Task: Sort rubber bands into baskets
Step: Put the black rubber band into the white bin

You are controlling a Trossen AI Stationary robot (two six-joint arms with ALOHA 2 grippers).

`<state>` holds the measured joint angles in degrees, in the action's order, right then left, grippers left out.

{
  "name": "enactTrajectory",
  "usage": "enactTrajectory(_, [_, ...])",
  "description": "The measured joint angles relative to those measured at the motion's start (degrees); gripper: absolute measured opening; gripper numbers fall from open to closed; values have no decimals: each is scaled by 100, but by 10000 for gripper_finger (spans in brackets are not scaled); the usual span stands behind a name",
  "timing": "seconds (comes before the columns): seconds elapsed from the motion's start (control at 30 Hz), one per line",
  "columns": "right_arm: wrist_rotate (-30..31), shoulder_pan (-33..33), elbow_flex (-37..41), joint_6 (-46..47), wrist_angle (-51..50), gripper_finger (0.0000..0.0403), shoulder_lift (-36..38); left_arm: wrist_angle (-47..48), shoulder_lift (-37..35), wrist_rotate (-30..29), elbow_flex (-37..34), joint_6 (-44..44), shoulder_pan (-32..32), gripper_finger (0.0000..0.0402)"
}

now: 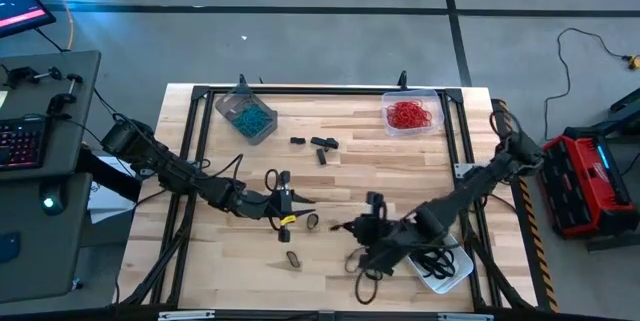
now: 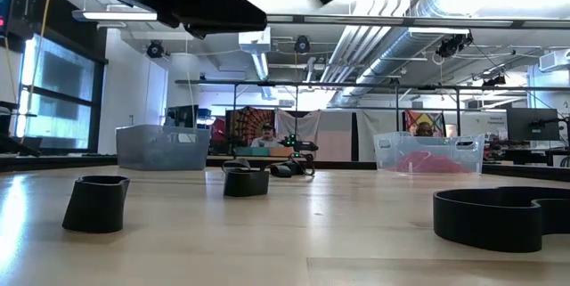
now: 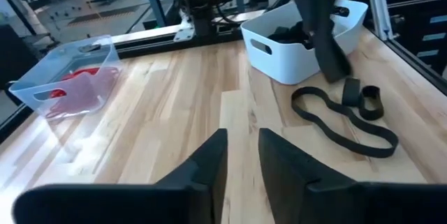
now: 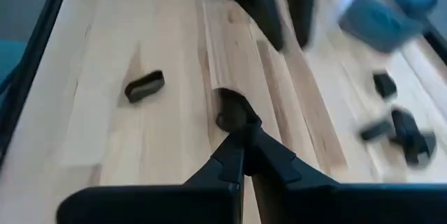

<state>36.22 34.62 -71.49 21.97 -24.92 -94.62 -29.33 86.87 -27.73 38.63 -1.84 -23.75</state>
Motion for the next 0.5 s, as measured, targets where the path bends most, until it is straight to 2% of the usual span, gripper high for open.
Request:
enactTrajectory(0.1, [-67, 308, -1, 871, -739, 2, 238, 4, 0, 2, 0, 6, 0, 90])
enactTrajectory(0.3, [-582, 1012, -1, 3097, -2369, 2, 642, 346, 0, 50, 0, 224, 11, 107])
enactTrajectory(0.5, [-1558, 1649, -1, 5563, -3938, 1, 688, 927, 0, 62, -2, 638, 18, 108])
